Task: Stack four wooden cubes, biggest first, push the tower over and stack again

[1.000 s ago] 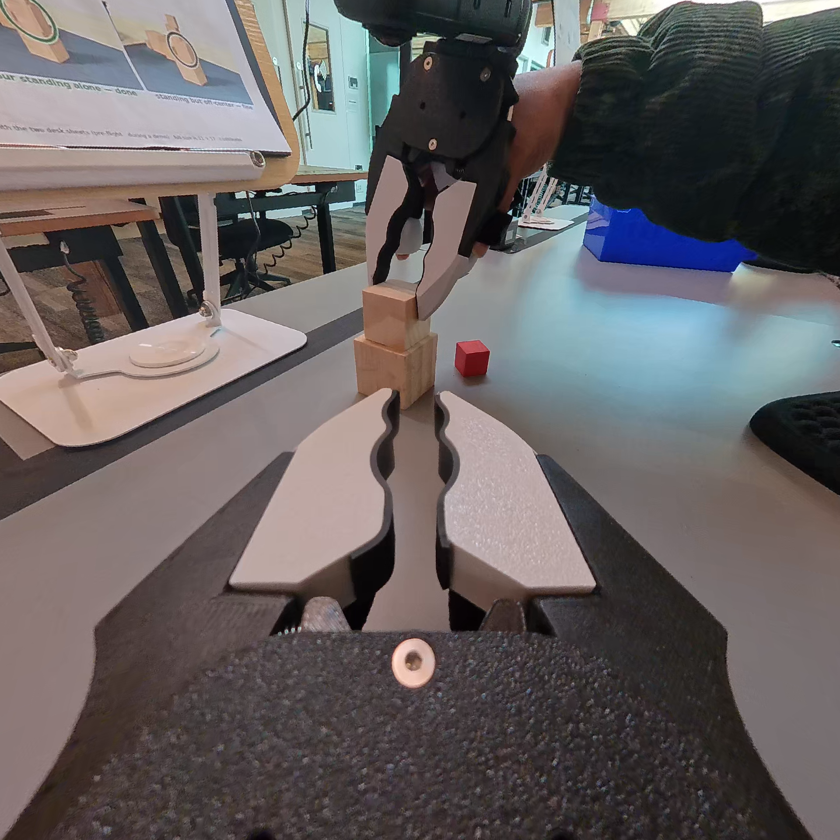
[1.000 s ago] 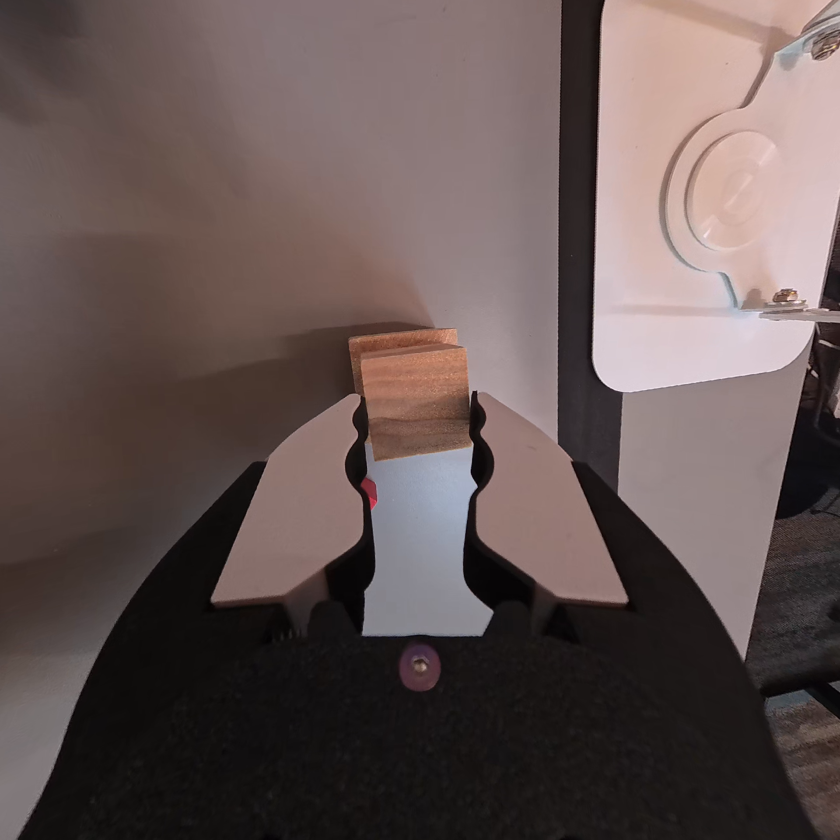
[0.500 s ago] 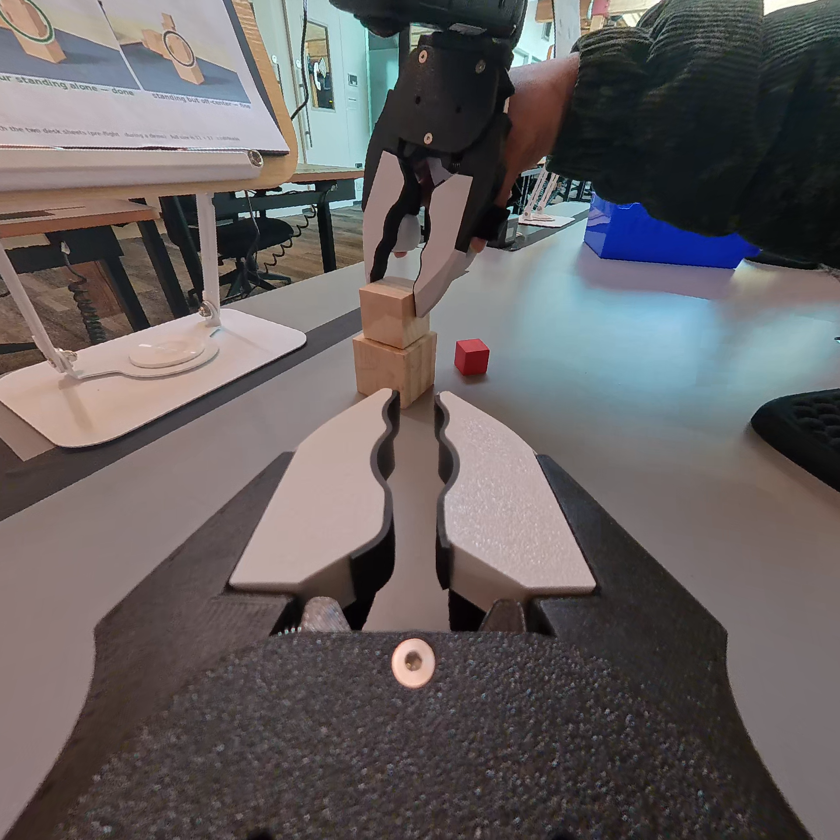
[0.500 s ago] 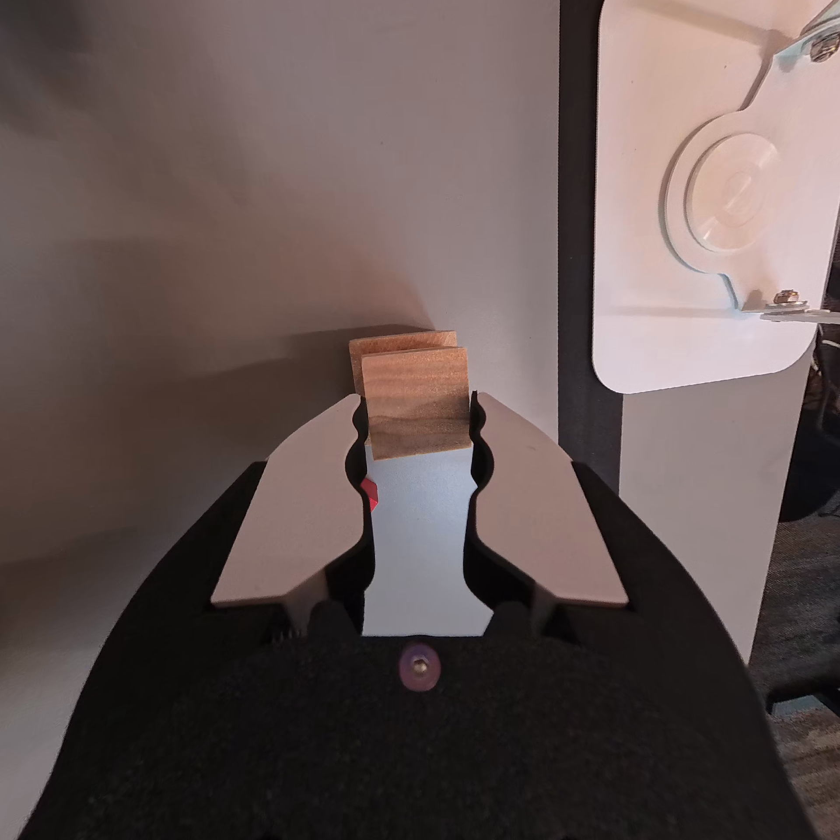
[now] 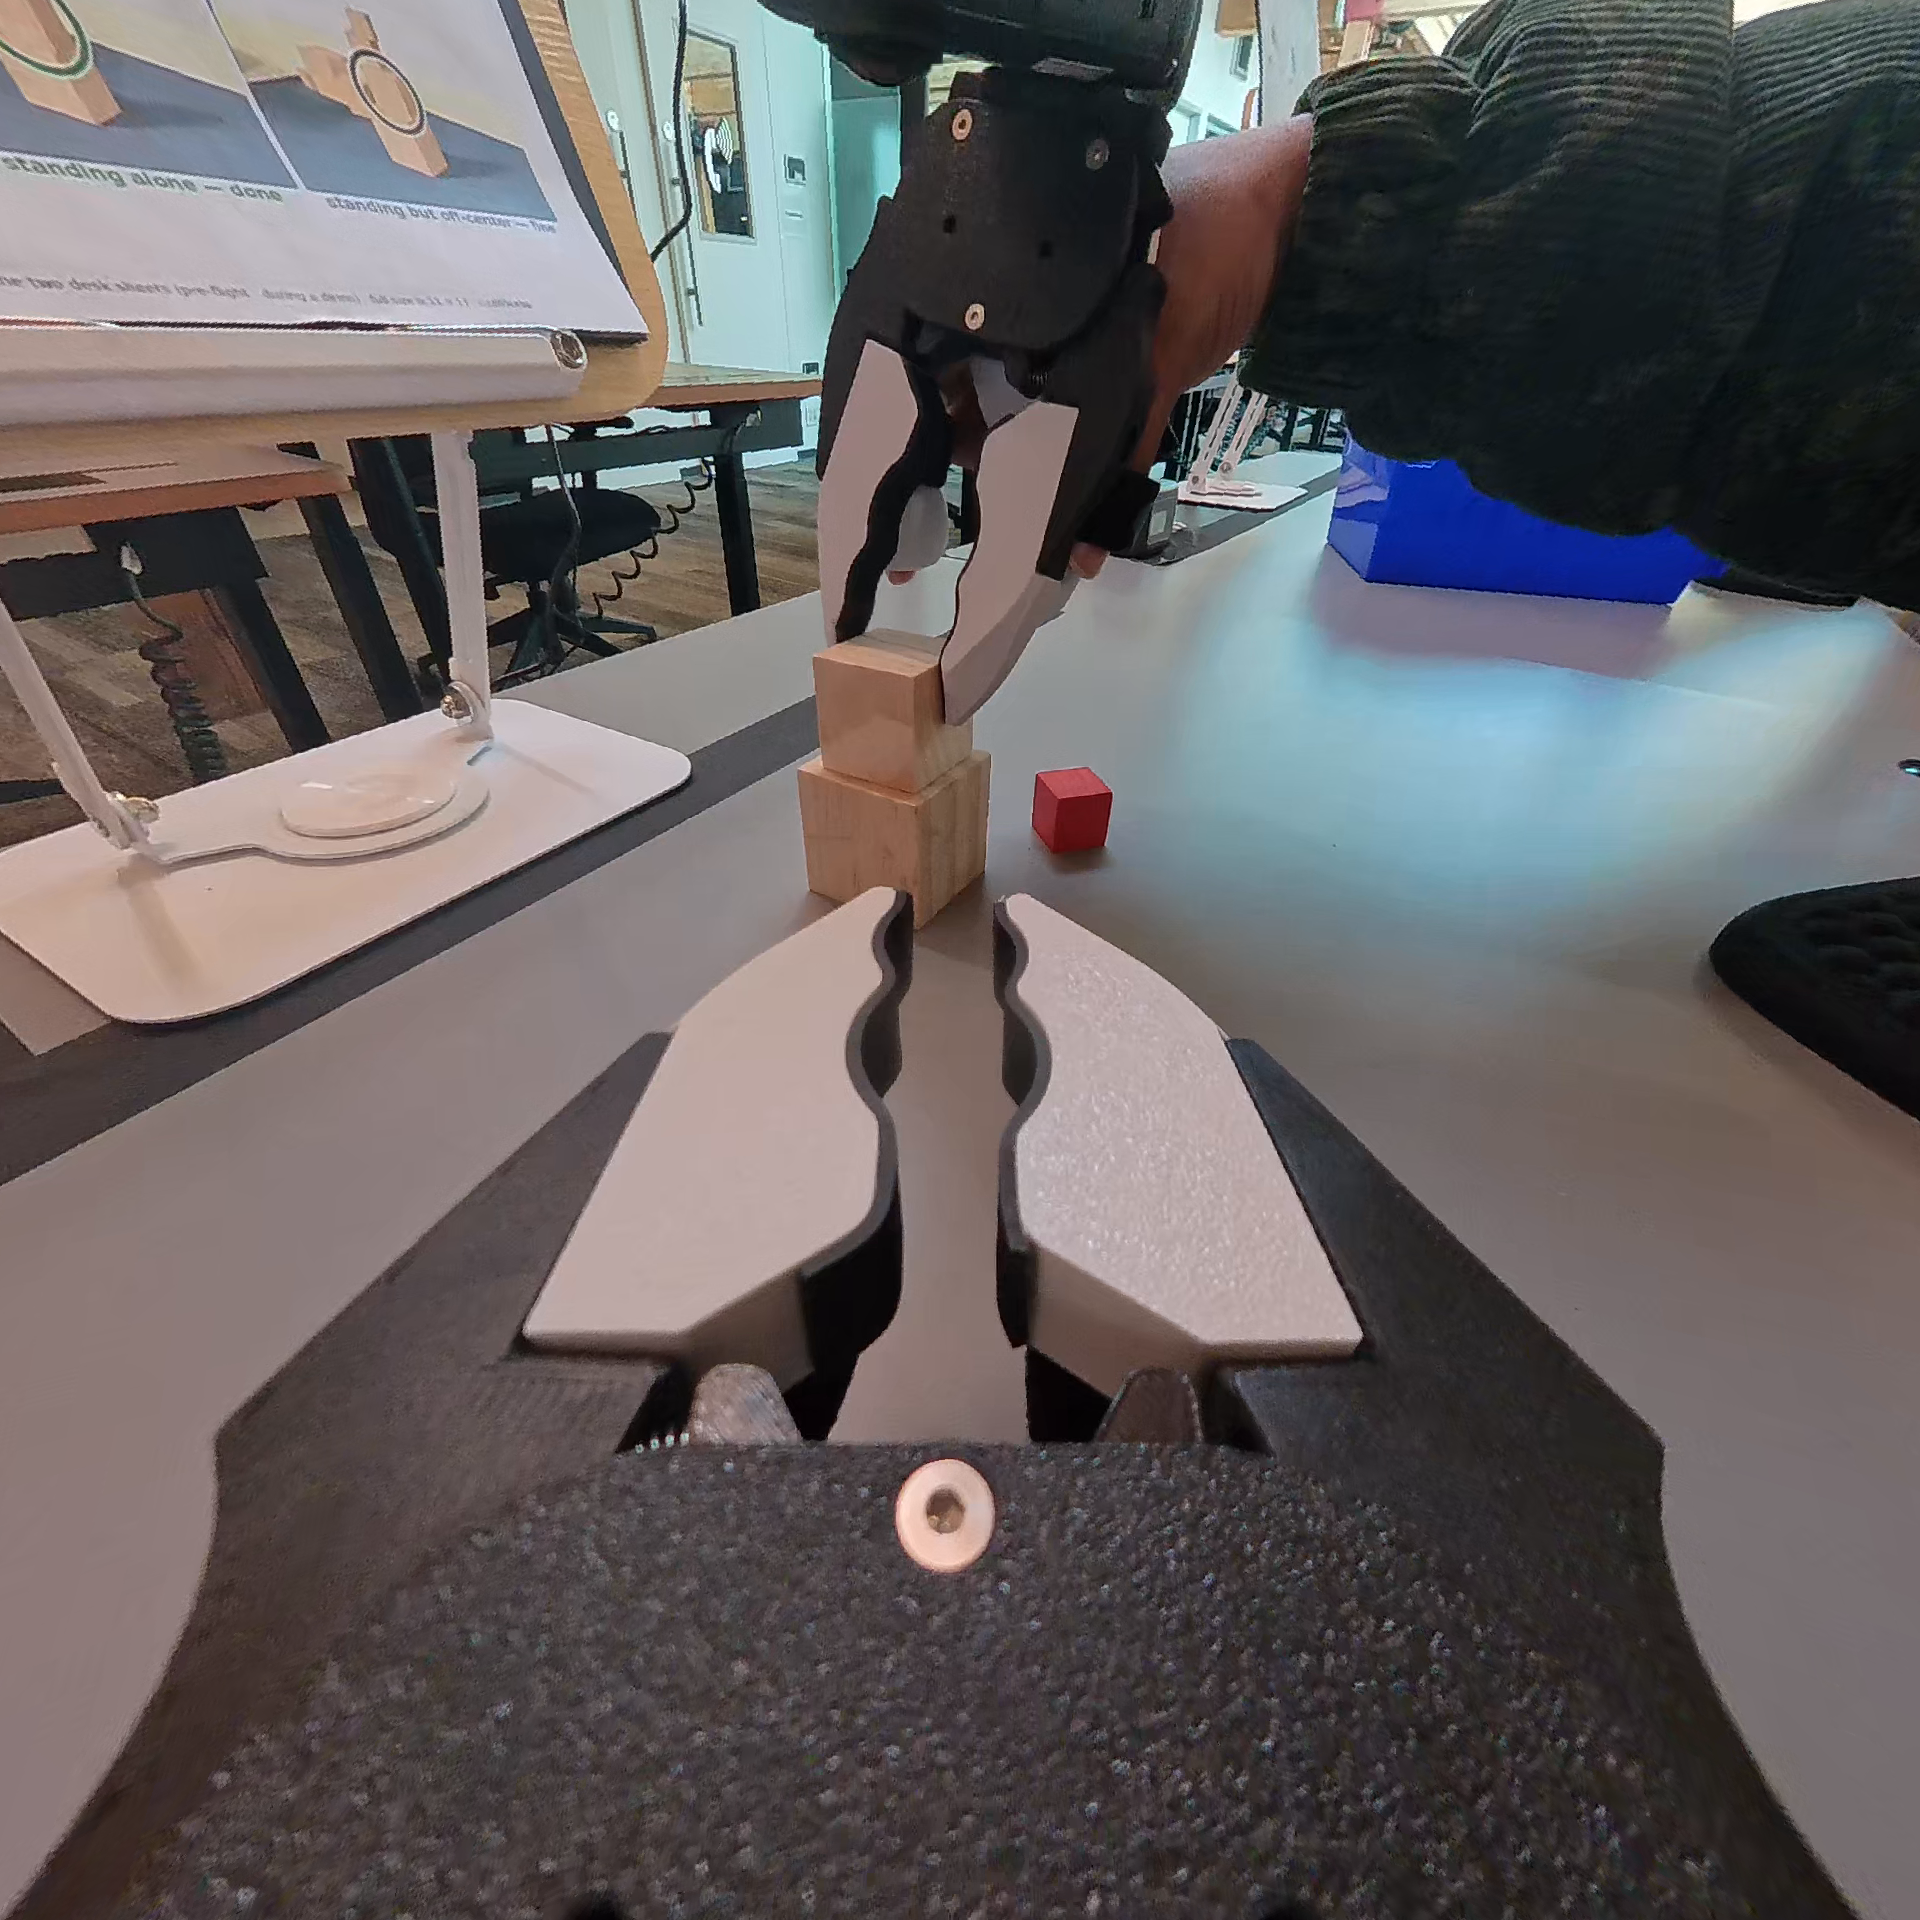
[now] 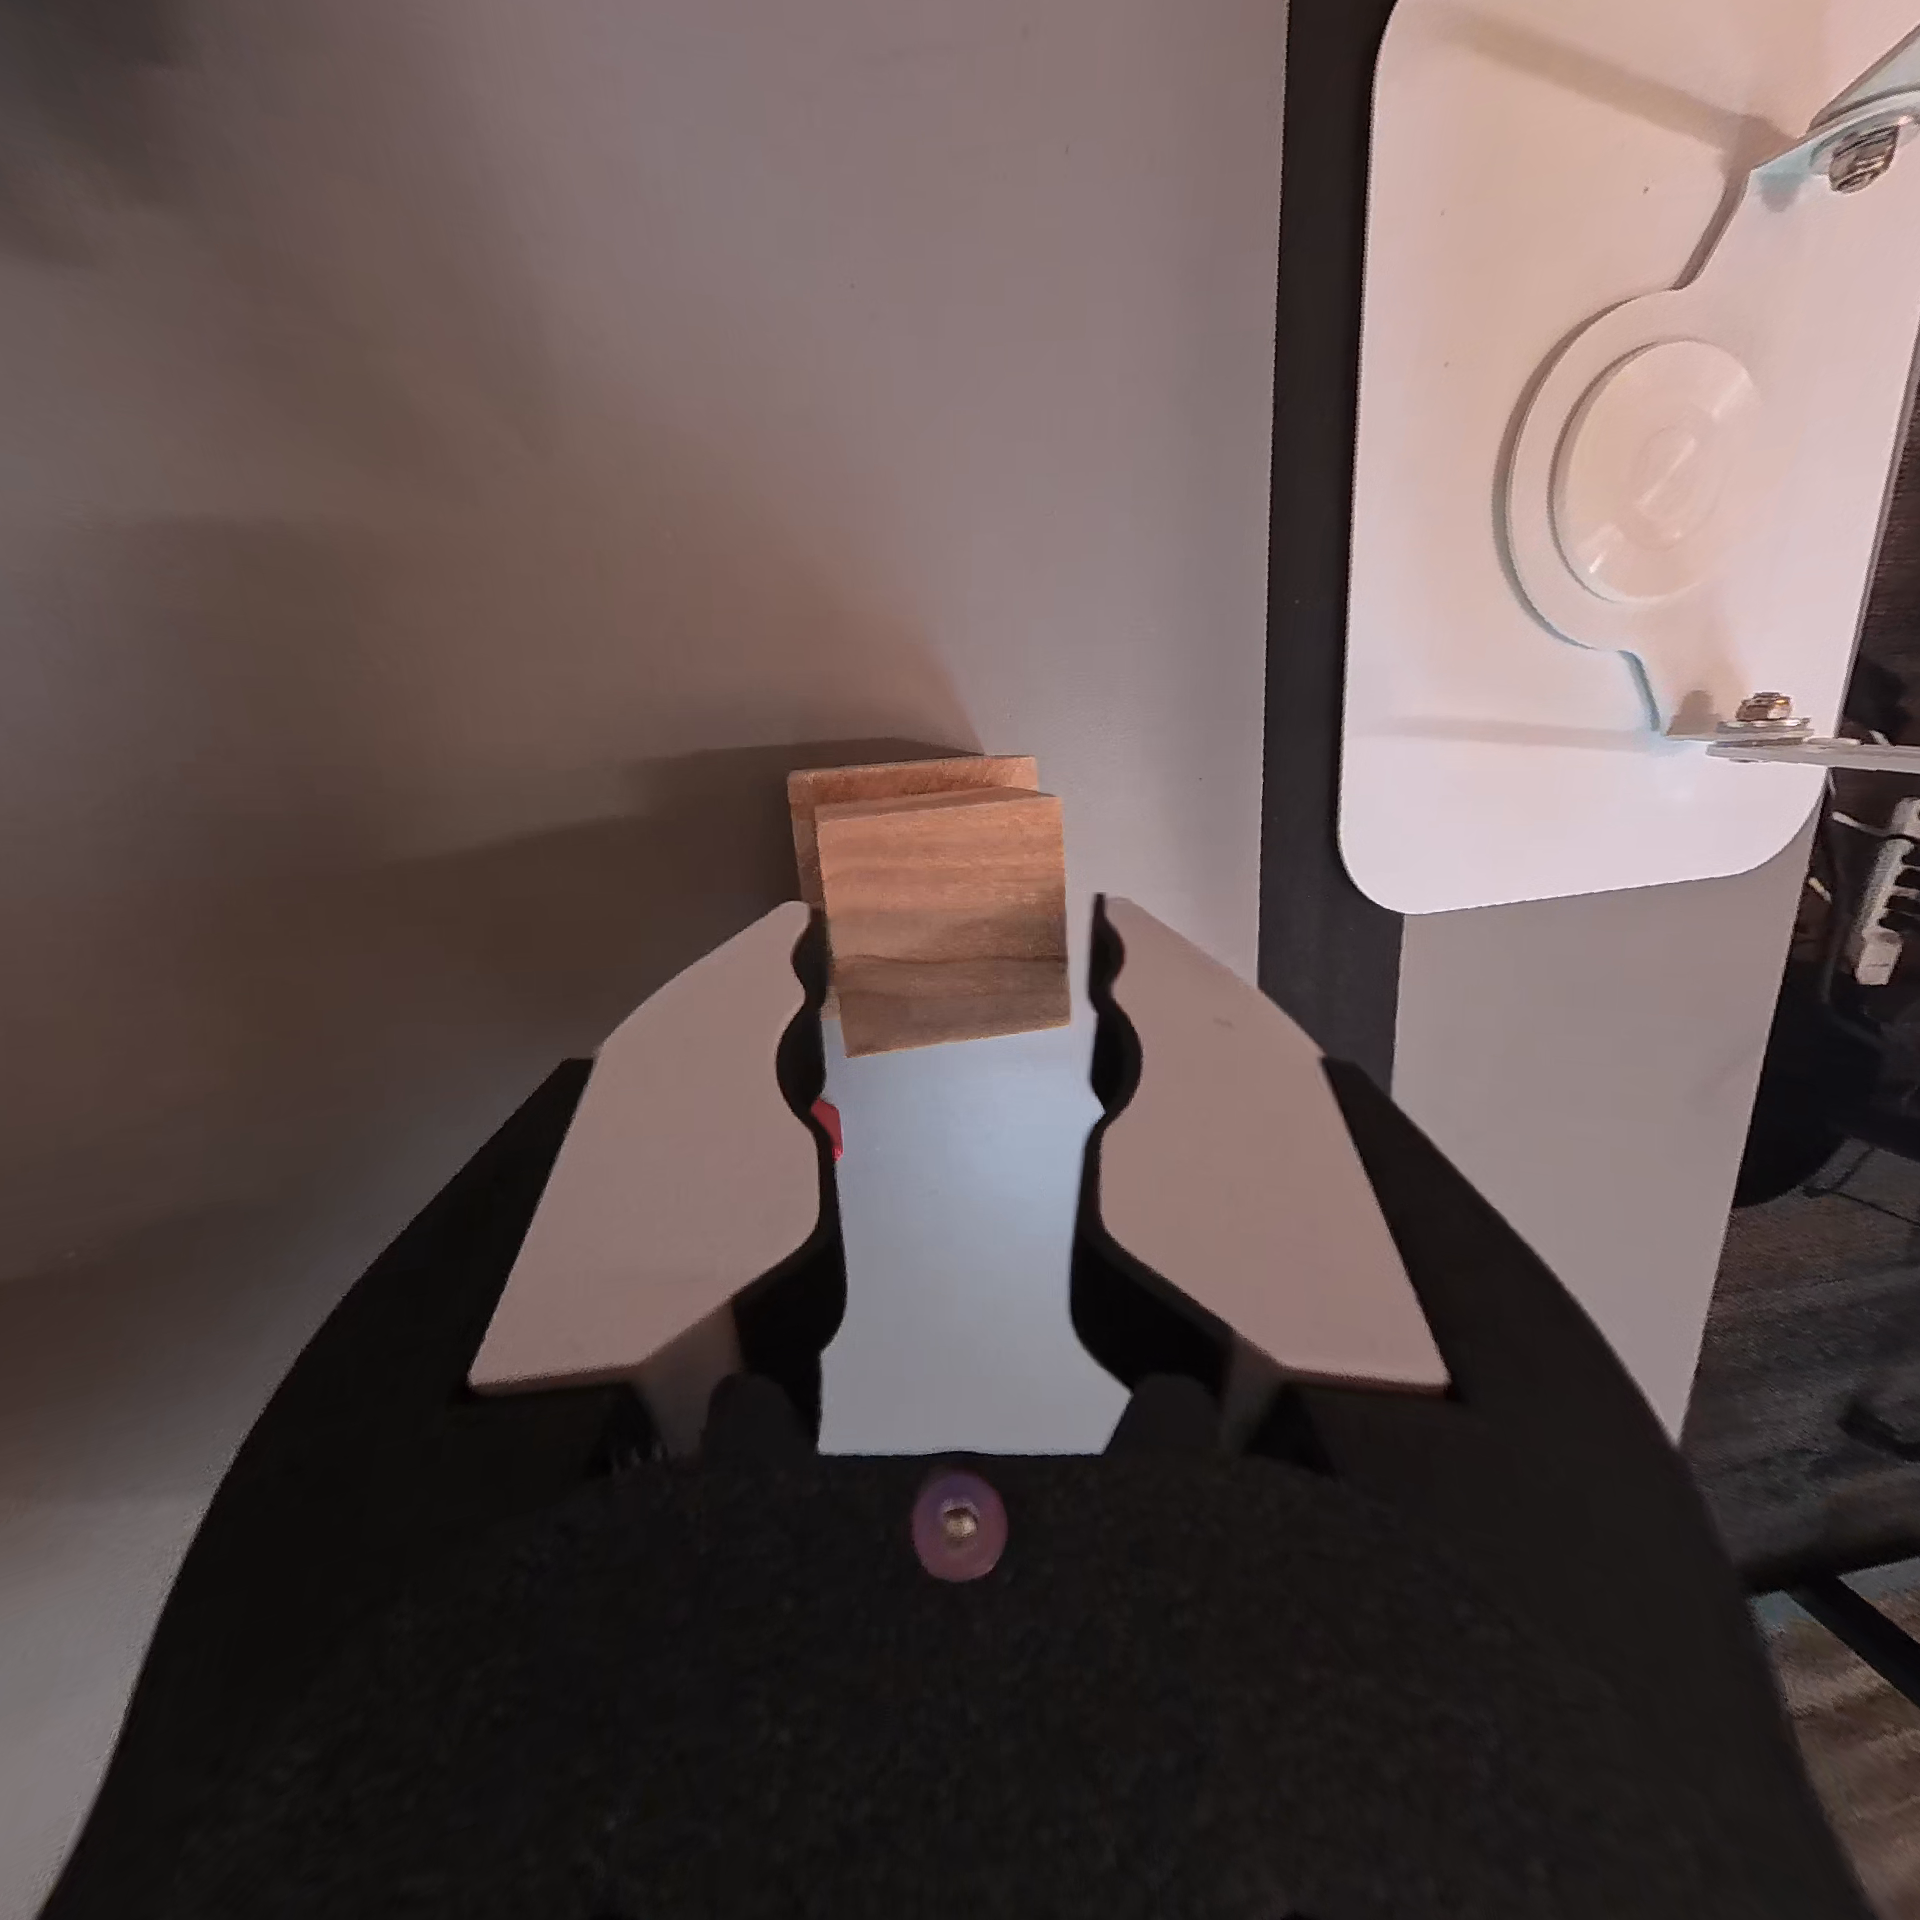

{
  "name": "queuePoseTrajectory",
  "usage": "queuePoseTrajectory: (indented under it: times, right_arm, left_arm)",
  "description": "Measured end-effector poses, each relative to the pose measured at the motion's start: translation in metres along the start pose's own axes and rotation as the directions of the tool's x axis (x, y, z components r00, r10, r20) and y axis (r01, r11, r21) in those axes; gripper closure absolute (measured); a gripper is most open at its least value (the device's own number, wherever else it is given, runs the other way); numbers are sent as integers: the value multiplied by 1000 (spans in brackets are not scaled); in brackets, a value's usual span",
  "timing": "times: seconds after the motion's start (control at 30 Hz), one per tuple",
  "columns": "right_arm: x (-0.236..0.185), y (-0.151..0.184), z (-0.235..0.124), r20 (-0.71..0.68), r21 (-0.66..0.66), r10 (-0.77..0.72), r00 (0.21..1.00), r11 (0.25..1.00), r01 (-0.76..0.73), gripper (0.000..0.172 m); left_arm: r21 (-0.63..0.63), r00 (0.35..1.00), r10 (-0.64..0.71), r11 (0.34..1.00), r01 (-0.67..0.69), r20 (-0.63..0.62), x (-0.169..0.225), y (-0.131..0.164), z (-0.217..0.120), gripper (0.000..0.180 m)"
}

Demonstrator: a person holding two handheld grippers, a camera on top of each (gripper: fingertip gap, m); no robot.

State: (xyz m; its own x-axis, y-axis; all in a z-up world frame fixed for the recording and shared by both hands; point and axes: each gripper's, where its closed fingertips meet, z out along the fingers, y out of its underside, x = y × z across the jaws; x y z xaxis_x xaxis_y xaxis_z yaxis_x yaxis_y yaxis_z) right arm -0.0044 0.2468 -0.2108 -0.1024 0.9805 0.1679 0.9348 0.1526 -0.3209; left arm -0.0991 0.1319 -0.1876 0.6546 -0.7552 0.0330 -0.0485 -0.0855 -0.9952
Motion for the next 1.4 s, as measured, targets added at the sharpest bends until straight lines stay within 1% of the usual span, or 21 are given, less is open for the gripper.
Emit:
queuePoseTrajectory:
  times: [0.1, 0.2, 0.23, 0.3, 0.47, 0.53, 0.63, 0.7, 0.77, 0.83, 0.9, 1.03, 1.1, 1.17, 1.23, 1.33, 1.4]
  right_arm:
    - [2, -2, -6, -11, 25, 9, 1000, 1000, -9, 111]
    - [6, -5, -30, -25, 106, 71, 997, 992, -68, 115]
    - [6, 0, -35, -34, 111, 94, 995, 990, -90, 116]
    - [1, 20, -36, -54, 83, 147, 988, 986, -142, 116]
    - [-27, 74, -8, -69, 27, 341, 938, 940, -340, 117]
    - [-37, 82, 3, -69, 34, 397, 915, 918, -395, 117]
    - [-40, 85, 17, -71, 43, 448, 891, 894, -446, 119]
    - [-40, 86, 23, -61, 38, 479, 876, 878, -477, 132]
    - [-41, 87, 27, -35, 6, 495, 868, 869, -495, 145]
    - [-38, 80, 19, -6, 10, 474, 881, 881, -473, 145]
    - [-29, 62, -1, 3, 56, 414, 910, 909, -414, 145]
    - [-12, 15, -49, -9, 153, 196, 981, 969, -192, 144]
    - [-9, -4, -62, 4, 173, 89, 996, 981, -89, 144]
    - [-5, -16, -64, 19, 168, 19, 1000, 986, -22, 144]
    - [-4, -21, -59, 50, 159, -24, 998, 987, 15, 144]
    - [-5, -22, -48, 100, 156, -49, 994, 987, 33, 144]
    - [-3, -20, -42, 108, 150, -53, 993, 988, 37, 144]
  left_arm:
    - [1, 1000, 4, 1000, -4, 7, -1, 0, 0, 166]
    - [9, 1000, 7, 1000, -7, 15, -2, -2, -1, 166]
    - [10, 1000, 6, 1000, -6, 16, -2, -2, -2, 166]
    - [17, 1000, 8, 1000, -9, 21, -3, -4, -2, 166]
    - [26, 1000, 7, 1000, -7, 21, -2, -6, -2, 167]
    - [24, 1000, 7, 1000, -7, 17, -1, -6, -1, 167]
    - [18, 1000, 11, 1000, -11, 15, 0, -5, -1, 167]
    - [14, 1000, 11, 1000, -11, 16, 0, -4, -1, 167]
    - [12, 1000, 9, 1000, -9, 19, -1, -3, -1, 167]
    - [12, 1000, 6, 1000, -6, 19, -1, -3, -1, 167]
    - [12, 1000, 4, 1000, -4, 15, -1, -3, 0, 166]
    - [10, 1000, 4, 1000, -4, 12, -1, -3, 0, 166]
    - [10, 1000, 1, 1000, -1, 10, 0, -3, 0, 166]
    - [7, 1000, 1, 1000, -1, 11, 0, -3, 0, 166]
    - [2, 1000, -1, 1000, 1, 4, 1, -2, 0, 165]
    - [-2, 1000, 7, 1000, -7, 1, 2, -1, 0, 165]
    - [-1, 1000, 9, 1000, -9, 1, 2, -1, 1, 164]
